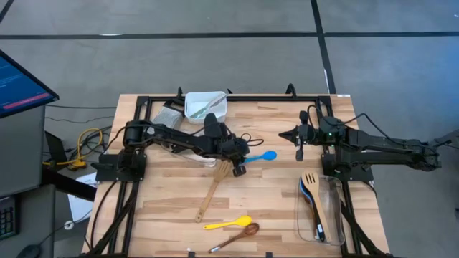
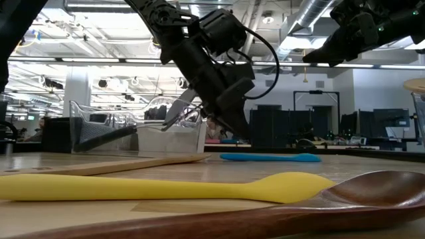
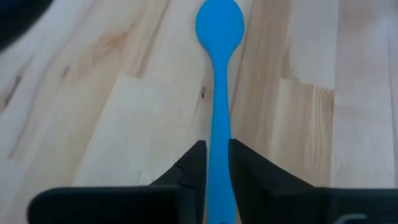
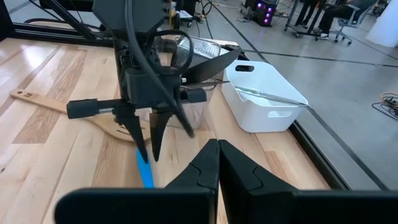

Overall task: Pick & Place Kitchen Items
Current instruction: Adjust the top transparent bin

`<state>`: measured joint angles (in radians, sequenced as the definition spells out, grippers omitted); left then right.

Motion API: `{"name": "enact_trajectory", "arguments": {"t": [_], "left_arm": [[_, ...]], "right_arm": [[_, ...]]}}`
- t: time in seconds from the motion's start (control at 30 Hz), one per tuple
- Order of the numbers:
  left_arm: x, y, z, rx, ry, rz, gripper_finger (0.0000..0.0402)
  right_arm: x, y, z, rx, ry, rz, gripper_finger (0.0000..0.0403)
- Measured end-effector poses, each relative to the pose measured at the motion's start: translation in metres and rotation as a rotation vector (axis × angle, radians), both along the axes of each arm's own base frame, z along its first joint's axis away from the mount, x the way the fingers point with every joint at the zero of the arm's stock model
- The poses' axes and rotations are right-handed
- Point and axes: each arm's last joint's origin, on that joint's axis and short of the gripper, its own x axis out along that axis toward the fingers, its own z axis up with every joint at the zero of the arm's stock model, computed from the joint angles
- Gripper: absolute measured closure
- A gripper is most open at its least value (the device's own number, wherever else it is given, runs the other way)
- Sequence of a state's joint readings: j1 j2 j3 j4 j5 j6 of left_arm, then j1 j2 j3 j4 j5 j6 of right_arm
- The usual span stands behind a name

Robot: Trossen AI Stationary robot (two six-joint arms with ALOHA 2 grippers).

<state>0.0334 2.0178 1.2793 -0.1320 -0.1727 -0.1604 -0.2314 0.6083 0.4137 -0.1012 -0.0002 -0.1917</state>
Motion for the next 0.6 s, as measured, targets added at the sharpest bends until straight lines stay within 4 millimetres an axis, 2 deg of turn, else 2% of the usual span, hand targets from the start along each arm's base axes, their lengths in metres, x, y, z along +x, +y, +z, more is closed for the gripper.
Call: {"name": "enact_trajectory", "arguments": {"t": [0.13,0.27,0.43,0.6], "left_arm": [[-0.001,-0.005,-0.001,-0.012,0.019,0.005,0.0324],[-0.001,-0.015,-0.001,-0.014,0.021,-0.006,0.0319],[-0.001,-0.021,0.000,0.047,0.014,0.023,0.0343],[-0.001,-0.018,0.012,0.073,-0.034,0.044,0.0371]], "right_arm": [[0.000,0.000,-0.001,0.001,0.006,0.000,0.0403],[0.000,0.000,-0.001,0.001,0.006,0.000,0.0403],[0.000,0.000,0.000,0.001,0.005,0.000,0.0403],[0.000,0.000,0.000,0.001,0.004,0.000,0.0403]]}}
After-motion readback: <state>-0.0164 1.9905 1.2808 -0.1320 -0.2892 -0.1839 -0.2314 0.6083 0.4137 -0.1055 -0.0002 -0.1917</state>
